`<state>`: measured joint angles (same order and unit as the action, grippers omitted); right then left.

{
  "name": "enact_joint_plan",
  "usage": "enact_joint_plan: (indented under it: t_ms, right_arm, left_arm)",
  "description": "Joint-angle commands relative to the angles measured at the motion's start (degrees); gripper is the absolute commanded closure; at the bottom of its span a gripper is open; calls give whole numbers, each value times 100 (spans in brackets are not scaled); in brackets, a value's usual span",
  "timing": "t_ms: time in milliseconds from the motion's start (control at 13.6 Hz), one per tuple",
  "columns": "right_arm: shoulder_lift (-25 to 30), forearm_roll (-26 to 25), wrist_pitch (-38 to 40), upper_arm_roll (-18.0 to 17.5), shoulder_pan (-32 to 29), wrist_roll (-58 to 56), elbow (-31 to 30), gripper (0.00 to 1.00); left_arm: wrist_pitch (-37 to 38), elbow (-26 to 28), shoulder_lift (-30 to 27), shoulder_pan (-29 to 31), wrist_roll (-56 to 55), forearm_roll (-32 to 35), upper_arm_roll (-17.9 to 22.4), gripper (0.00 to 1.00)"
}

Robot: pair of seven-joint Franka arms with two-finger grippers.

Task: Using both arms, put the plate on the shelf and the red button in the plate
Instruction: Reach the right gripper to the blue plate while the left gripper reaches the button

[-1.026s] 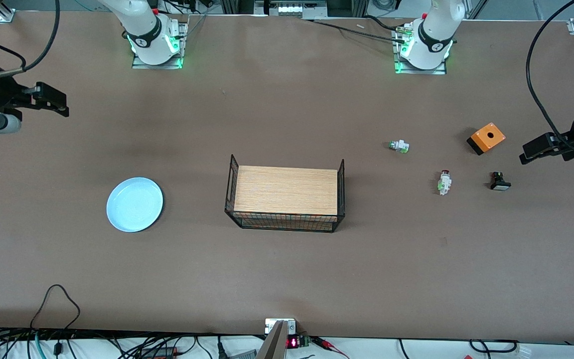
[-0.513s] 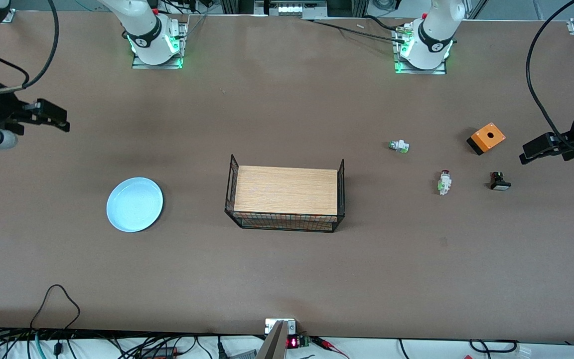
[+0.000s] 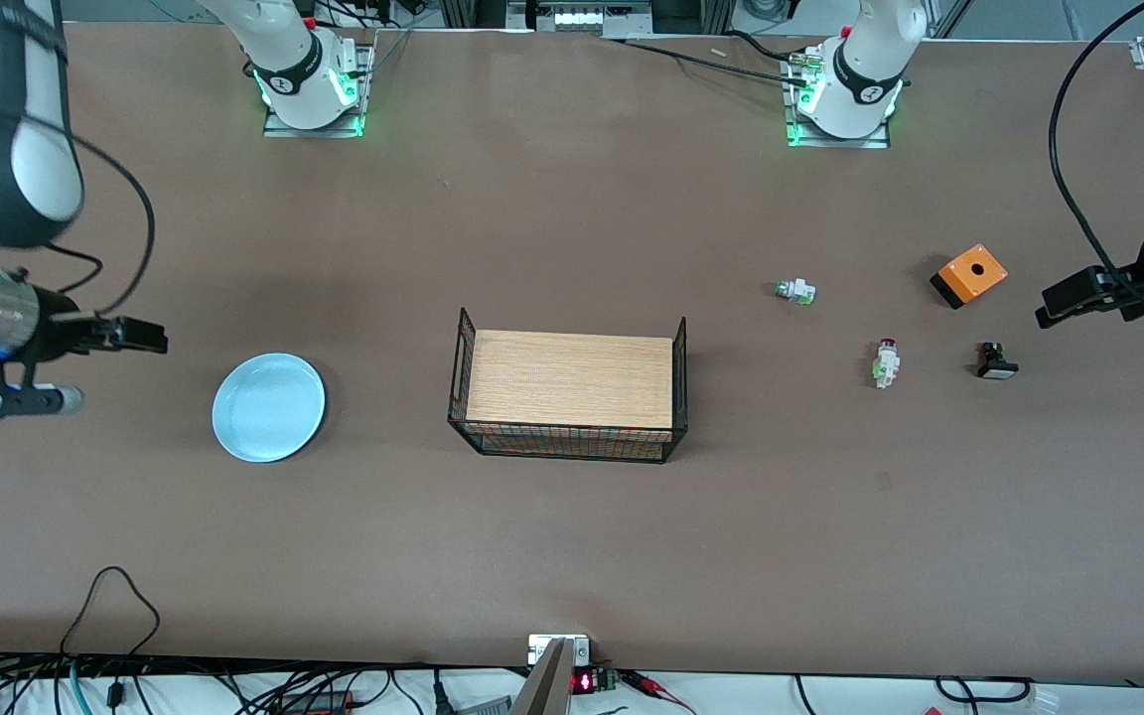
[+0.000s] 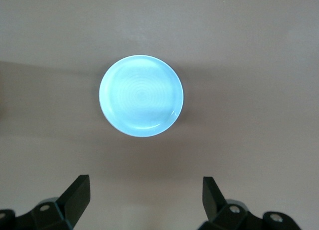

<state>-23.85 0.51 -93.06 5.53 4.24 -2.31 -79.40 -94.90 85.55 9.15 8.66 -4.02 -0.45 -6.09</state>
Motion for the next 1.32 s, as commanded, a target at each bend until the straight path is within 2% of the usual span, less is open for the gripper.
enact_joint_plan:
  t_ms: [0,366,586,806,953,1172,1246]
  right_arm:
    - [-417,98,-186,-25,-90,73,135,0]
    - [-989,107,-897,-34,-336,-330,144,0]
    - [-1323,125,-1047,-51,-555,-760,144,0]
    - [-1683,125,-1556,-69,-618,-1236,135,0]
    - [-1903,134,-1776,-69,-627,-1263,135,0]
    - [-2053,142,-1857,-113,-618,-1263,126,0]
    - [-2088,142,-1917,-113,-609,-1263,126,1]
  left_arm:
    - [-11,-39,52,21,-19,1,-15,0]
    - [-11,-57,587,-84,-2,98,-32,0]
    - [-11,-74,947,-49,-2,-96,-50,0]
    - [-20,-65,1185,-329,-28,325,-76,0]
    - [-142,-48,1361,-252,-20,143,-76,0]
    - [-388,198,1423,-84,77,-630,-59,0]
    - [-511,303,1414,-84,68,-623,-58,0]
